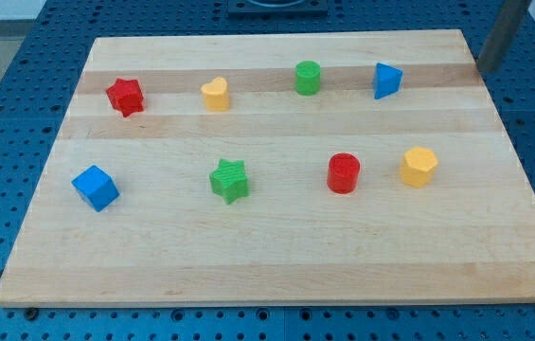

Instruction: Push the triangle into the green circle

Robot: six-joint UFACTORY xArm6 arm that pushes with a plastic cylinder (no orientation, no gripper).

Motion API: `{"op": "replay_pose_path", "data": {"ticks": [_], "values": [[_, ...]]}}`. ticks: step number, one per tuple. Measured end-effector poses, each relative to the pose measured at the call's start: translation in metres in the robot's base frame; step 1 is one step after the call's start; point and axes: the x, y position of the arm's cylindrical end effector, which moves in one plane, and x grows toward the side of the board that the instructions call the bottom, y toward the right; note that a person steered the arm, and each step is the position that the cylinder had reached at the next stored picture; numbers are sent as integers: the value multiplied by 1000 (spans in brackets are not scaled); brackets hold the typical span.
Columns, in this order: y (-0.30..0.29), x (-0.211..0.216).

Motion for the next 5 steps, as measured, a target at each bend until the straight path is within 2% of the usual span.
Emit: {"op": "replay_pose_path", "data": {"ticks": [1, 2, 4, 5], "values": [[-40, 3], [-54, -27], [-61, 6], [-93, 11]]}}
